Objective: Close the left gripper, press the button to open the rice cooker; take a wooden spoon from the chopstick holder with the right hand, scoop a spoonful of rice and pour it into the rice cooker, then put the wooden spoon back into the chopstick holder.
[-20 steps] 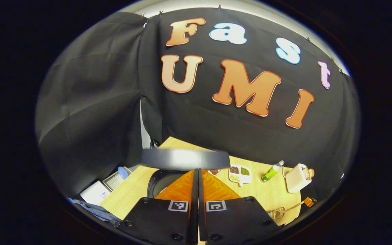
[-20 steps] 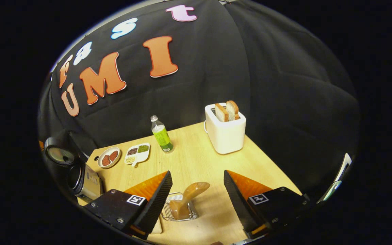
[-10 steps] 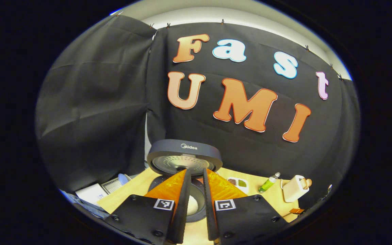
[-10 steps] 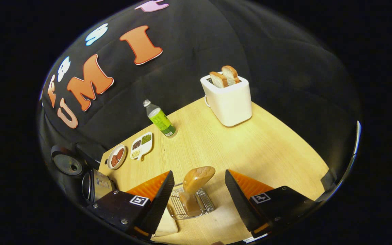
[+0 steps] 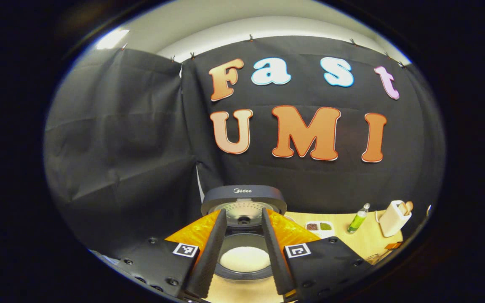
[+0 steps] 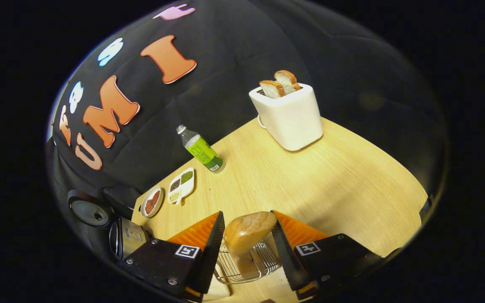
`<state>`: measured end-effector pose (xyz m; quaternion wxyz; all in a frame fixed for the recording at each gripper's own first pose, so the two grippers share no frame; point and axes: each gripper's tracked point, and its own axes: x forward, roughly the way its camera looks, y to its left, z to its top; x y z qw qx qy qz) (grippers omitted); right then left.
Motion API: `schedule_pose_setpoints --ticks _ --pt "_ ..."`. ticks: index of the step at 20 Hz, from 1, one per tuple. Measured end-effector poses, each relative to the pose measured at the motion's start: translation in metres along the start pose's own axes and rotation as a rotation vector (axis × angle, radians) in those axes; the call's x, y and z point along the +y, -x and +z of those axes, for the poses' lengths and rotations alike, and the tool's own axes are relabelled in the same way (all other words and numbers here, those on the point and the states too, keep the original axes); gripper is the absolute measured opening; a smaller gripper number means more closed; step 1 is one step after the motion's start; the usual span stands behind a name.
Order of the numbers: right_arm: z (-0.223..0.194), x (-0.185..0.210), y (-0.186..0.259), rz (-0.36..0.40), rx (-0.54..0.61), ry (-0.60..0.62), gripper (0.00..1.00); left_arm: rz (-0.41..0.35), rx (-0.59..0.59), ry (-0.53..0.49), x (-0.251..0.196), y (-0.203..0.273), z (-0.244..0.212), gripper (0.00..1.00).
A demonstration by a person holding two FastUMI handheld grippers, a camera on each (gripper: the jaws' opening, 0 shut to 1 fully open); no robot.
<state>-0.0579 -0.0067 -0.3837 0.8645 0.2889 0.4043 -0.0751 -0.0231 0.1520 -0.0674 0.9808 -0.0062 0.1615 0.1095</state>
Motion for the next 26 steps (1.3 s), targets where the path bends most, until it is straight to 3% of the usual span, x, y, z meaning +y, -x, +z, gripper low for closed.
schedule_pose_setpoints --ticks 5,7,11,13,20,22,23,26 --pt "0.000 0.003 -0.003 0.003 -0.033 -0.013 0.37 0.001 -0.039 -0.039 -0.020 0.008 0.006 0.62" --pt "-0.003 0.002 -0.003 0.001 -0.025 -0.020 0.30 -0.004 -0.042 -0.052 -0.025 0.008 0.006 0.62" --pt "-0.008 0.000 -0.003 -0.028 0.007 -0.083 0.26 -0.021 -0.045 -0.014 -0.039 0.008 0.001 0.62" --pt "-0.012 0.009 0.002 -0.008 0.030 -0.101 0.26 -0.024 -0.033 -0.018 -0.043 0.006 -0.008 0.62" --pt "-0.014 0.015 0.010 -0.052 0.085 -0.078 0.22 -0.032 -0.035 -0.027 -0.045 0.008 -0.018 0.62" --pt "-0.005 0.020 0.014 -0.053 0.071 -0.074 0.27 -0.031 -0.043 -0.054 -0.043 0.009 -0.019 0.62" --pt "-0.003 0.019 0.018 -0.058 0.063 -0.064 0.22 -0.029 -0.052 -0.068 -0.040 0.009 -0.019 0.62" --pt "0.016 0.039 0.037 -0.042 0.020 -0.051 0.22 -0.005 -0.076 -0.070 -0.028 0.007 -0.014 0.62"
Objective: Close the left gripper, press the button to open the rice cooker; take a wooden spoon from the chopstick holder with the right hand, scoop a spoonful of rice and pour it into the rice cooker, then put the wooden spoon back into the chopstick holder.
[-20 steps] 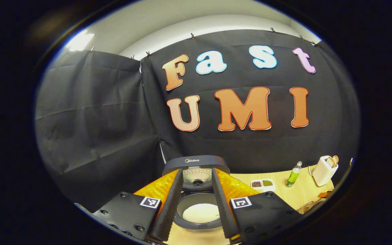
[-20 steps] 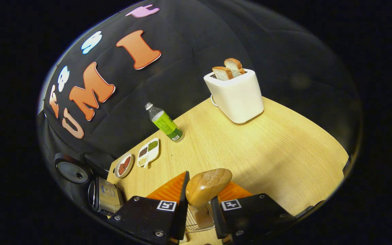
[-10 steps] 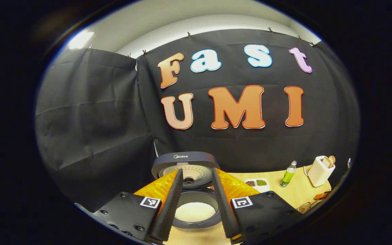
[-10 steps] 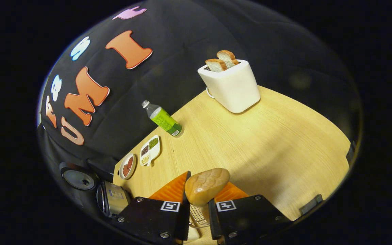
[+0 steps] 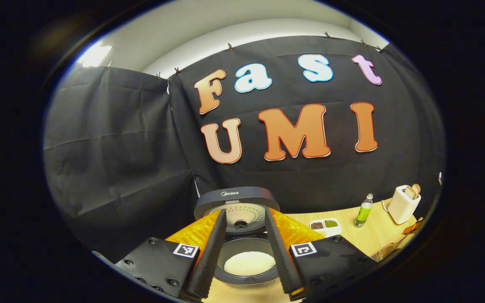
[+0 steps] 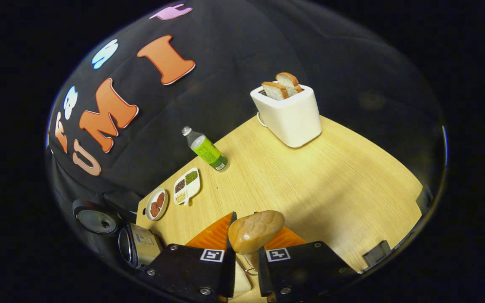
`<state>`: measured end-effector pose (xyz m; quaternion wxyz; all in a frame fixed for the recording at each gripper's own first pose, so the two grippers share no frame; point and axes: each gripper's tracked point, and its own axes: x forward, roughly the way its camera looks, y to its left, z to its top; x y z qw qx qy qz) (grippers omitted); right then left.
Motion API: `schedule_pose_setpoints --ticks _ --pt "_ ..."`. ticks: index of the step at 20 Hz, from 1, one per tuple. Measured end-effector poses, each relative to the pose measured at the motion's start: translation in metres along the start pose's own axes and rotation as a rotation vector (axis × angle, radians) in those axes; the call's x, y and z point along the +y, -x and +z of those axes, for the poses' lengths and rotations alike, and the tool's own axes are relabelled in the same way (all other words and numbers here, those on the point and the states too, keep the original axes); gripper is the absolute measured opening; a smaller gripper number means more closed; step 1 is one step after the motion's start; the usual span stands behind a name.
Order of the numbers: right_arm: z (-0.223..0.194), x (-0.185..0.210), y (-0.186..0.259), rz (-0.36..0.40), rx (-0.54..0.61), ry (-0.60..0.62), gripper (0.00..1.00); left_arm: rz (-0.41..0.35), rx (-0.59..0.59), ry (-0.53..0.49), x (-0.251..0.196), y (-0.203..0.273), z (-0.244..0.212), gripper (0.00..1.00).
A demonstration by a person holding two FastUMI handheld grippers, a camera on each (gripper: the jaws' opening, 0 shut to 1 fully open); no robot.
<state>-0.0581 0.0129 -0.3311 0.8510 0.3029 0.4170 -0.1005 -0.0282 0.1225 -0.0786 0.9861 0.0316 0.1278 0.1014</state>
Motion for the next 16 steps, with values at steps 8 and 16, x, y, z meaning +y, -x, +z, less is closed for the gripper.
schedule_pose_setpoints --ticks 8,16 --pt "0.016 0.075 0.053 0.137 -0.077 0.119 0.22 -0.066 0.023 0.019 0.033 -0.011 0.002 0.62" --pt "-0.051 0.134 0.053 0.187 -0.027 0.316 0.22 0.000 -0.029 -0.050 0.088 -0.018 0.009 0.93"
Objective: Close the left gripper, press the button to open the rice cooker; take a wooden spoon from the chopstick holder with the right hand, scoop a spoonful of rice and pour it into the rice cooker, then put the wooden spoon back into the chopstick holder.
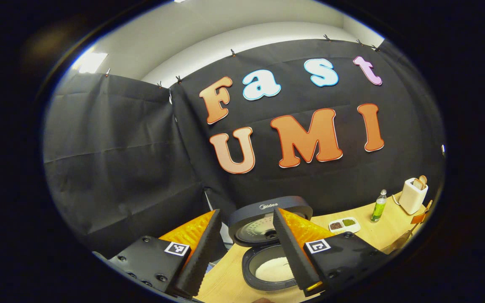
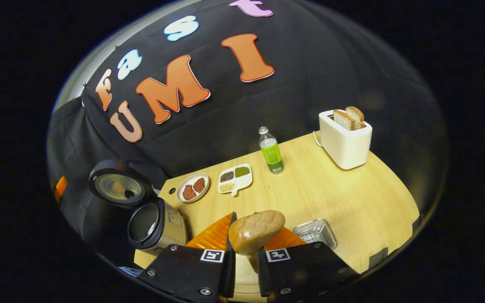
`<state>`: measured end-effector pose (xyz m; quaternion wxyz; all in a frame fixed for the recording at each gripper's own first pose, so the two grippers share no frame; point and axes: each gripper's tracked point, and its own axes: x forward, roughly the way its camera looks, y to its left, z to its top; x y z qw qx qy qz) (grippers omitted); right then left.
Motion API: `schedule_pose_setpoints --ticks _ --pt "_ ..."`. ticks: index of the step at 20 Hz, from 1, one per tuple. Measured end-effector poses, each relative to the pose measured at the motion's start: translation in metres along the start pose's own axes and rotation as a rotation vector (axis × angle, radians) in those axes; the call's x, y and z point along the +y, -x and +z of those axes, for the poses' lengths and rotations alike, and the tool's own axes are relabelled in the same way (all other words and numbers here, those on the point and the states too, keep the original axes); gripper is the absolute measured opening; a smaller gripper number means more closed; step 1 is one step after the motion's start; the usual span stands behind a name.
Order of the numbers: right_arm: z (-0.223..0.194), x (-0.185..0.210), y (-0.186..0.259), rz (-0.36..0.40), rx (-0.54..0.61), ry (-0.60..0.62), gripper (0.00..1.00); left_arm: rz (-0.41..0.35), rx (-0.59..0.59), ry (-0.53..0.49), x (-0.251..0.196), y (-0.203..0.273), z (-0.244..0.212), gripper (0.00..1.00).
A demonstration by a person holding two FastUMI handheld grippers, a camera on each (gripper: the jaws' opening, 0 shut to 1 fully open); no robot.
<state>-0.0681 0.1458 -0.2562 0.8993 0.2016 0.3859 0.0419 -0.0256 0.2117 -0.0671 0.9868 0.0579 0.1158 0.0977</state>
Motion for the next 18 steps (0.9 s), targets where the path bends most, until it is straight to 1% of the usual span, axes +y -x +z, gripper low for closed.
schedule_pose_setpoints --ticks 1,2,5,7,9,10,11,14,16,17,18 --pt "-0.007 0.007 -0.005 0.010 0.007 0.012 0.22 0.003 0.018 0.008 0.005 0.000 -0.007 0.93" --pt "-0.011 0.013 -0.009 0.016 0.010 0.022 0.22 0.009 0.030 0.014 0.010 -0.002 -0.012 0.85" --pt "-0.034 0.016 -0.025 -0.013 0.025 0.079 0.22 0.020 0.061 0.016 0.022 -0.006 -0.028 0.85" --pt "-0.050 0.014 -0.033 -0.047 0.042 0.129 0.22 0.010 0.081 0.027 0.021 -0.012 -0.037 0.85" --pt "-0.059 0.007 -0.043 -0.095 0.039 0.187 0.22 -0.038 0.122 0.028 0.006 -0.016 -0.053 0.85" --pt "-0.062 0.004 -0.047 -0.121 0.033 0.210 0.17 -0.054 0.131 0.009 0.001 -0.019 -0.058 0.85" --pt "-0.066 0.000 -0.049 -0.145 0.026 0.227 0.22 -0.077 0.135 -0.010 -0.004 -0.024 -0.059 0.85" --pt "-0.072 -0.007 -0.057 -0.205 -0.008 0.249 0.22 -0.140 0.132 -0.051 -0.018 -0.040 -0.057 0.85" --pt "-0.077 -0.016 -0.057 -0.266 -0.035 0.287 0.22 -0.171 0.137 -0.068 -0.025 -0.050 -0.060 0.85" --pt "-0.075 -0.018 -0.057 -0.296 -0.068 0.308 0.22 -0.188 0.147 -0.067 -0.030 -0.054 -0.063 0.85" --pt "-0.073 -0.020 -0.057 -0.322 -0.101 0.321 0.27 -0.203 0.154 -0.063 -0.034 -0.058 -0.065 0.85"
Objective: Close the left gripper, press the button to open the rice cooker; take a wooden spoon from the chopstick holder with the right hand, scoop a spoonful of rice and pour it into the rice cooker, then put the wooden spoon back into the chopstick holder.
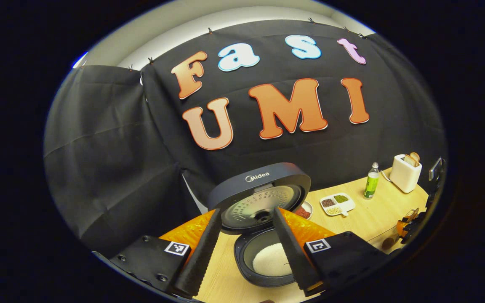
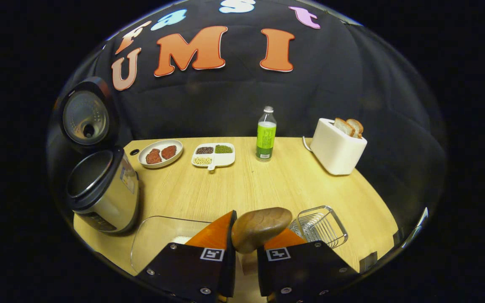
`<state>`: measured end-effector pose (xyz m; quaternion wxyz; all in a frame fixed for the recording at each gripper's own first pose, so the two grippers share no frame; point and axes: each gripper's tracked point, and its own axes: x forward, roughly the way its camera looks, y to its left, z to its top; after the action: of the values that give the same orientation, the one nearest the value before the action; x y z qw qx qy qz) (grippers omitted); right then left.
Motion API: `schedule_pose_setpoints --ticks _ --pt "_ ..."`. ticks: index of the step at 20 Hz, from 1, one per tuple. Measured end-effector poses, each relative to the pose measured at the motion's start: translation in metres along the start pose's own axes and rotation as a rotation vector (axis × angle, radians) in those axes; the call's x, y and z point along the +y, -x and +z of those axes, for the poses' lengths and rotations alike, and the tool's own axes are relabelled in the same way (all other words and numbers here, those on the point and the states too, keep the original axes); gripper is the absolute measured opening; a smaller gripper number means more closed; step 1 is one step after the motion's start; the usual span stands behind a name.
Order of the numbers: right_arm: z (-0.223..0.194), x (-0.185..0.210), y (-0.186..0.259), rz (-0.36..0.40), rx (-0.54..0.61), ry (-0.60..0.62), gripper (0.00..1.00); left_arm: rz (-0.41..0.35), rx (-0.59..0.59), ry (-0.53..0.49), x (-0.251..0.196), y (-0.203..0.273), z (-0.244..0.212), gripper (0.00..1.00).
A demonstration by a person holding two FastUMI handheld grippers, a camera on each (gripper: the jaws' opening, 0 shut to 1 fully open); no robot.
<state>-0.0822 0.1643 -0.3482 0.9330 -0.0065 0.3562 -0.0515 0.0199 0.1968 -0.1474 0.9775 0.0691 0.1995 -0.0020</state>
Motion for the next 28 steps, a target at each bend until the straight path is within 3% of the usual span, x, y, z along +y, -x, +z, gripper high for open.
schedule_pose_setpoints --ticks 1,4,6,7,10,17,19,20,21,22,25,28 --pt "-0.001 0.000 0.002 -0.021 -0.024 0.003 0.22 -0.011 0.004 0.004 -0.002 -0.003 -0.001 0.85" --pt "-0.011 0.003 0.010 -0.040 -0.056 -0.010 0.20 -0.013 0.011 0.018 0.001 -0.010 -0.004 0.85" --pt "-0.020 0.010 0.016 -0.028 -0.057 -0.011 0.20 -0.011 0.024 0.031 0.002 -0.011 -0.010 0.86" --pt "-0.027 0.017 0.017 -0.014 -0.049 -0.005 0.19 -0.010 0.028 0.036 0.002 -0.010 -0.012 0.77" --pt "-0.031 0.028 0.021 0.002 -0.053 0.051 0.17 0.002 0.033 0.041 0.005 -0.009 -0.016 0.77" --pt "-0.029 0.049 0.022 0.100 -0.015 -0.209 0.16 0.034 0.040 0.029 0.021 0.003 -0.031 0.77" --pt "-0.029 0.054 0.023 0.105 -0.017 -0.213 0.16 0.061 0.058 0.022 0.034 0.005 -0.042 0.77" --pt "-0.030 0.058 0.023 0.114 -0.009 -0.208 0.16 0.072 0.067 0.030 0.039 0.007 -0.047 0.85" --pt "-0.030 0.064 0.025 0.124 -0.004 -0.212 0.16 0.080 0.074 0.044 0.044 0.007 -0.051 0.85" --pt "-0.029 0.069 0.026 0.132 0.001 -0.218 0.16 0.089 0.085 0.059 0.048 0.007 -0.056 0.77" --pt "-0.030 0.083 0.027 0.164 0.027 -0.249 0.12 0.112 0.114 0.097 0.057 0.010 -0.069 0.77" --pt "-0.030 0.095 0.028 0.201 0.056 -0.310 0.16 0.120 0.129 0.102 0.058 0.013 -0.077 0.77"
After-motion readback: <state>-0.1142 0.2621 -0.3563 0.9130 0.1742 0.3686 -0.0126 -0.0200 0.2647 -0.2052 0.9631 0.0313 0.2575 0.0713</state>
